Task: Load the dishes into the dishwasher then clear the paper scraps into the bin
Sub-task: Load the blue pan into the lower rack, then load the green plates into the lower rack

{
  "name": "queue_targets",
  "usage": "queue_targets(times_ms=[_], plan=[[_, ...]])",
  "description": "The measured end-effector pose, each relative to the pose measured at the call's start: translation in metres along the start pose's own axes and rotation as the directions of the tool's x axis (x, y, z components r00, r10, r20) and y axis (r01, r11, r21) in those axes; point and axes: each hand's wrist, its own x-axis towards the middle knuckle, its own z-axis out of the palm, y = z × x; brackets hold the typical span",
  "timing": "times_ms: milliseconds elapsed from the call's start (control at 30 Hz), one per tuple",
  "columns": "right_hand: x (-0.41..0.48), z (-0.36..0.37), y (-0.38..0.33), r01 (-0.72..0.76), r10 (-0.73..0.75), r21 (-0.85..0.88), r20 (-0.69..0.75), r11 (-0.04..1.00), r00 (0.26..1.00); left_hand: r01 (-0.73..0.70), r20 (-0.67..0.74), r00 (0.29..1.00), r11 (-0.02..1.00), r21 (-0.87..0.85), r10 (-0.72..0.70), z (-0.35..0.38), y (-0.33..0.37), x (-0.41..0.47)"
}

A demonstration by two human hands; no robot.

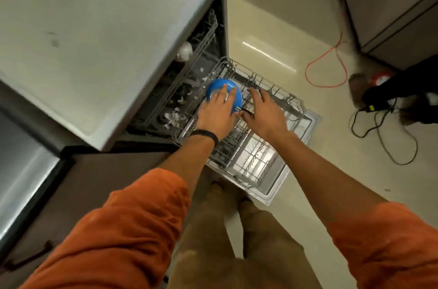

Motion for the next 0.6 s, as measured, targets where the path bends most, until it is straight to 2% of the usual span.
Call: queue_targets(times_ms=[167,333,500,600], plan=[[-0.061,-0.066,-0.050,0.166,-0.165,0.002,-0.102,0.986,0.981,0.032,-0.163,0.986,0.996,-0.088,-0.046,-0.061,0.011,-0.074],[-0.090,-0.095,-0.117,0.348,-0.355,-0.067,-0.152,0.935,0.923,0.097,-0.315,0.940,0.989,-0.113,-0.128,-0.100,-0.014,-0.132],[-0.113,-0.088,-0.204,0.531,-0.544,-0.119,-0.159,0.839,0.824,0.184,-0.459,0.858,0.972,-0.147,-0.232,-0.132,-0.074,-0.196],[-0.135,-0.065,-0.264,0.638,-0.648,-0.115,-0.142,0.761,0.748,0.292,-0.521,0.784,0.941,-0.172,-0.338,-0.147,-0.120,-0.257]])
